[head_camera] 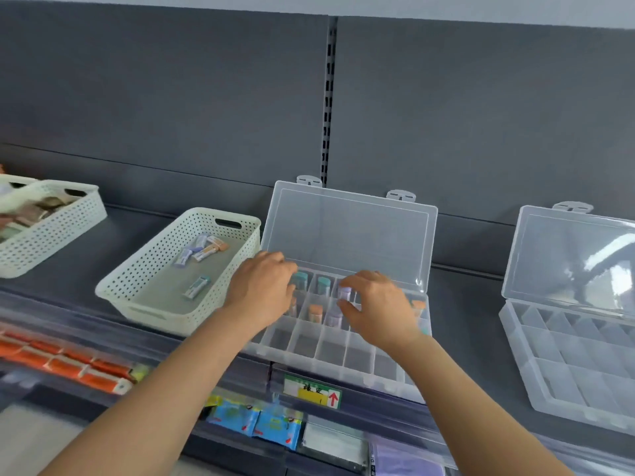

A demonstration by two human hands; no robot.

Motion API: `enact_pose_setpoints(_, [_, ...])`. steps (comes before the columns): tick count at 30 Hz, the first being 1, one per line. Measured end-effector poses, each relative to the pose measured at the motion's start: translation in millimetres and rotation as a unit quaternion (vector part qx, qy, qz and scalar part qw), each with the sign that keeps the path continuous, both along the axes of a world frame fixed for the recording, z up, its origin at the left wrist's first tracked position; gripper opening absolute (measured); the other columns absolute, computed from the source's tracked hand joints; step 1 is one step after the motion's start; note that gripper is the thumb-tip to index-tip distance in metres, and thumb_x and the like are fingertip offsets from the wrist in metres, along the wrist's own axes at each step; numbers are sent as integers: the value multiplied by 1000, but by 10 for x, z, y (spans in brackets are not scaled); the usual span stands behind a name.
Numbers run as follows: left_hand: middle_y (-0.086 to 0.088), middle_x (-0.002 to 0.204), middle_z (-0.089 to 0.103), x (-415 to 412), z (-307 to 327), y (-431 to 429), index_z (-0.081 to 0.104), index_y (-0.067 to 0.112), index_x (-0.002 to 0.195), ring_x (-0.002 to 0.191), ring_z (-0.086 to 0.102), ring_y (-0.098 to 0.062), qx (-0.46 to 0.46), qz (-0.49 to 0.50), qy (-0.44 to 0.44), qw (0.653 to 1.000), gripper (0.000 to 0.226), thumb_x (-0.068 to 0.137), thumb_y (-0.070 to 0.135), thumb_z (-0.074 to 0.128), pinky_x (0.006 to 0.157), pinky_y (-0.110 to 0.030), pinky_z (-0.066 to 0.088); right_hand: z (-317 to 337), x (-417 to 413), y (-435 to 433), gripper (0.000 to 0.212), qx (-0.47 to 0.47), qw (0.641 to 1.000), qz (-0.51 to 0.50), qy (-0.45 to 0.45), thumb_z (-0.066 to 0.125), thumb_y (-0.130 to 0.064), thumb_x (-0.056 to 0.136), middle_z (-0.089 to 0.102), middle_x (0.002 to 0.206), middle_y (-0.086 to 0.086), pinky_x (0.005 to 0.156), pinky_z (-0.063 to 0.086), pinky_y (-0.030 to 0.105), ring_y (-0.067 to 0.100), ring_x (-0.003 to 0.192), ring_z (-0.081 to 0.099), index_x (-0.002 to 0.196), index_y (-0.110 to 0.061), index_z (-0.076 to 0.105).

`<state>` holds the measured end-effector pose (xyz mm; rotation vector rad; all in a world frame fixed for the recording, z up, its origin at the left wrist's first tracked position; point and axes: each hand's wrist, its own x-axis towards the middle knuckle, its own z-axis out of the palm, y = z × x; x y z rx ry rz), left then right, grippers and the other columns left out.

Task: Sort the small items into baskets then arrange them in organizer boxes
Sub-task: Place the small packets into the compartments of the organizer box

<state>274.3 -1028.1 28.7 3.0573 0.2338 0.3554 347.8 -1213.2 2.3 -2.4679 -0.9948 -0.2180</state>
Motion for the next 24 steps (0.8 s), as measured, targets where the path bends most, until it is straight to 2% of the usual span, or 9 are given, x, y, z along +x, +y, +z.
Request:
enact_pose_setpoints(4, [-2, 116, 60, -163, 32, 637, 65, 17, 113, 108, 54, -22, 24, 80, 54, 995, 25, 92, 24, 53, 84, -36, 48, 73, 6, 637, 26, -23, 997, 69, -21, 60, -22, 87, 66, 109, 4, 82, 51, 36, 25, 100, 59, 111, -19, 68])
enact_pose_setpoints(9, [-4, 103, 58, -211, -30, 1418, 62, 16, 109, 89, 55, -20, 32, 126, 135, 982, 23, 87, 20, 56, 72, -35, 53, 155, 39, 1494, 26, -54, 990, 122, -38, 55, -24, 88, 65, 111, 4, 88, 47, 35, 24, 105, 55, 112, -19, 67])
enact_pose_setpoints(12, [-4, 107, 57, -161, -152, 1776, 60, 16, 116, 88, 54, -19, 45, 116, 205, 971, 29, 88, 18, 55, 64, -30, 43, 165, 99, 1982, 30, -115, 983, 134, -43, 55, -30, 89, 63, 113, 4, 95, 43, 36, 25, 112, 50, 116, -20, 65])
enact_pose_setpoints(15, [-6, 113, 58, -74, -283, 2027, 56, 14, 123, 92, 57, -22, 34, 106, 244, 963, 37, 87, 12, 50, 66, -31, 42, 144, 200, 2399, 32, -215, 967, 127, -54, 54, -34, 90, 61, 116, 4, 98, 39, 37, 26, 116, 46, 118, -21, 63])
enact_pose_setpoints(19, [-13, 122, 48, 78, -417, 2251, 52, 7, 130, 104, 55, -29, 9, 93, 213, 973, 43, 88, -1, 44, 79, -36, 47, -10, 362, 2832, 37, -338, 936, 95, -38, 56, -36, 88, 59, 117, 7, 97, 42, 39, 27, 114, 47, 120, -19, 60])
enact_pose_setpoints(22, [-15, 121, 47, 205, -506, 2368, 47, 7, 134, 106, 55, -32, 2, 72, 202, 977, 47, 89, -5, 42, 83, -40, 47, -158, 457, 3041, 39, -372, 926, 64, 4, 57, -31, 87, 57, 117, 7, 91, 47, 39, 28, 111, 51, 124, -20, 55])
enact_pose_setpoints(24, [-17, 123, 50, 284, -539, 2401, 46, 2, 133, 109, 55, -33, 3, 62, 211, 975, 44, 89, -5, 42, 84, -38, 46, -220, 484, 3138, 38, -362, 929, 66, 26, 56, -26, 89, 57, 118, 6, 88, 48, 40, 28, 111, 52, 126, -24, 52])
